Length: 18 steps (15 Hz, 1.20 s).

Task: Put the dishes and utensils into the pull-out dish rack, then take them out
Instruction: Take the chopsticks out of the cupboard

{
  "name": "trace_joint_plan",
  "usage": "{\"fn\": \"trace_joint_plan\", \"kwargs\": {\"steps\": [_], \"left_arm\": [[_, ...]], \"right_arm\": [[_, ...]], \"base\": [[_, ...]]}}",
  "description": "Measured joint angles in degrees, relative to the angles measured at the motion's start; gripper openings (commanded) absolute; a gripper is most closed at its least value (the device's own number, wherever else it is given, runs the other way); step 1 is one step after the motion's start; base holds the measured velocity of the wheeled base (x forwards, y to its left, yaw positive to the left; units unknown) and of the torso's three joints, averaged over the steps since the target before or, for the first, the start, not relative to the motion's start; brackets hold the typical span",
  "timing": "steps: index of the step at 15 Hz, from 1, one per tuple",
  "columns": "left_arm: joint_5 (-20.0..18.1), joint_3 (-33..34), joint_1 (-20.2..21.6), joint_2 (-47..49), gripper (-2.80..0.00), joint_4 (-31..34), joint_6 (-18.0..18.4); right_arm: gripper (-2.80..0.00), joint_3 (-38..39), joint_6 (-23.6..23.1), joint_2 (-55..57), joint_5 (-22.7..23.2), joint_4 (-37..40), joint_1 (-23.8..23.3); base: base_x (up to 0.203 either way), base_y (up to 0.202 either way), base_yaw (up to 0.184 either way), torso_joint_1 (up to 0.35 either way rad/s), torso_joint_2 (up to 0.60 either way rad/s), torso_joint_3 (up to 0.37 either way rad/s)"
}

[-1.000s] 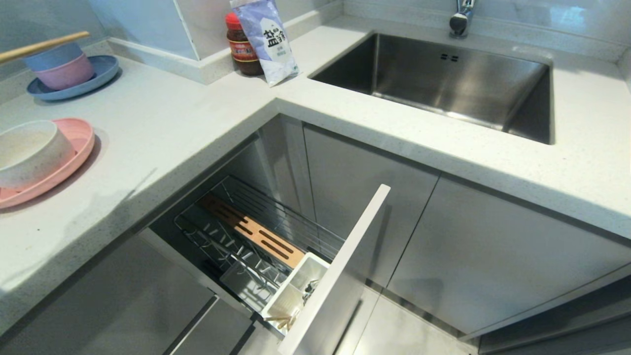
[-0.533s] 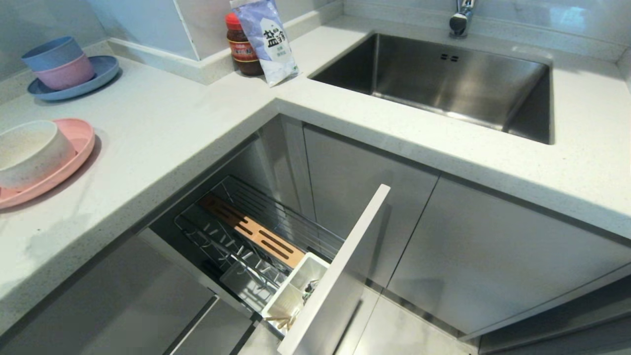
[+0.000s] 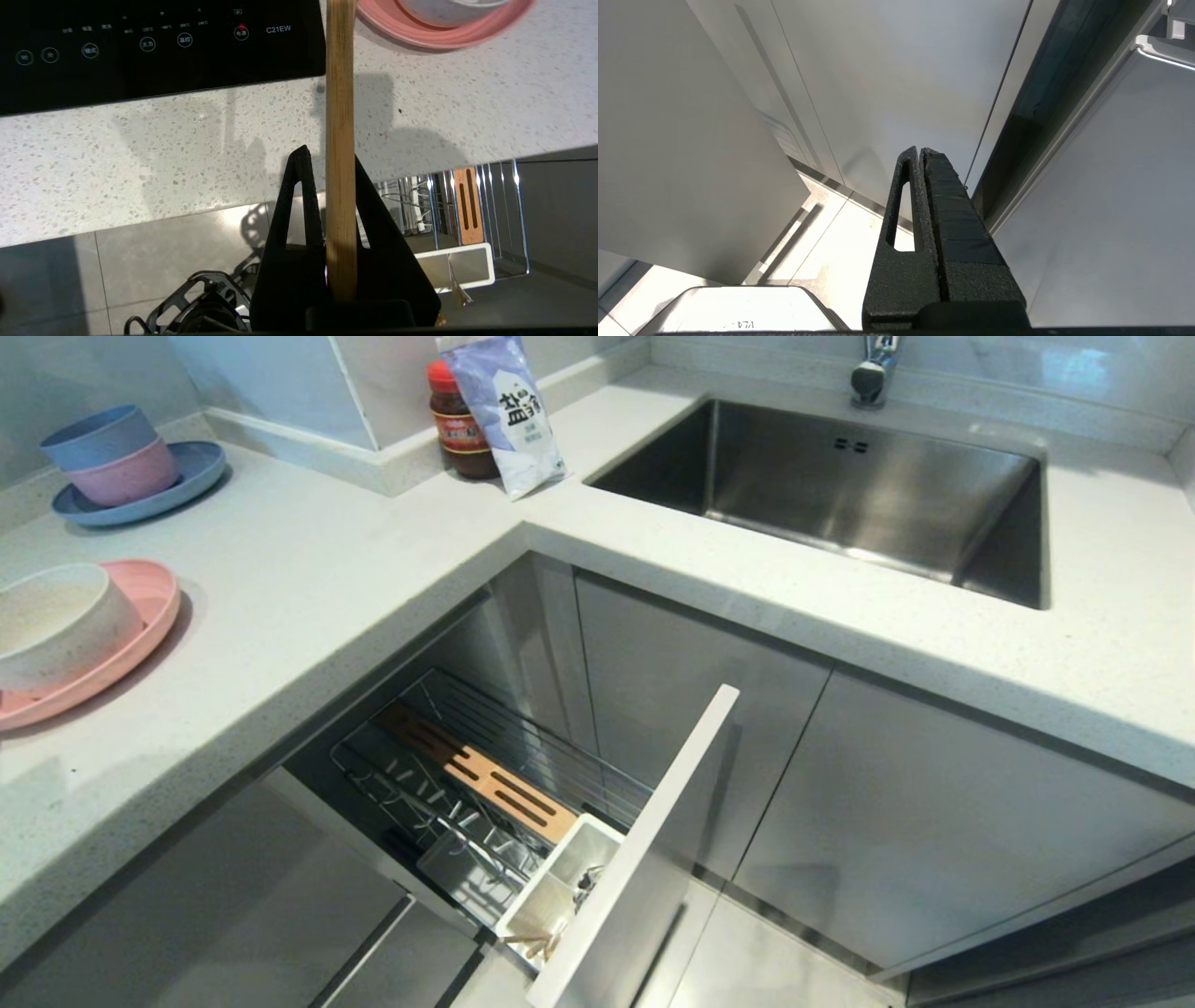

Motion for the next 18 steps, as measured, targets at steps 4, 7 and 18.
{"fn": "trace_joint_plan", "kwargs": {"steps": [4,7,18], "left_arm": [[-0.05,5.12,1.49,4.96,-2.80,-6.79,-0.66],[-0.60,10.99,4.18,8.81,-2.80,-16.57,-0.32],[-9.48,12.28,11.69,15.67,-2.80,-19.81,7.81]], "right_arm": [[-2.80,0.00,-0.02,0.00,-0.02,0.01,0.00],[-2.80,0.00,-0.02,0.00,-0.01,0.00,0.00],[-2.80,0.00,-0.02,0.00,0.00,0.00,0.00]], "base": [[0.000,0.000,0.000,0.000,0.00,0.000],[0.000,0.000,0.000,0.000,0.00,0.000],[0.000,0.000,0.000,0.000,0.00,0.000]]}}
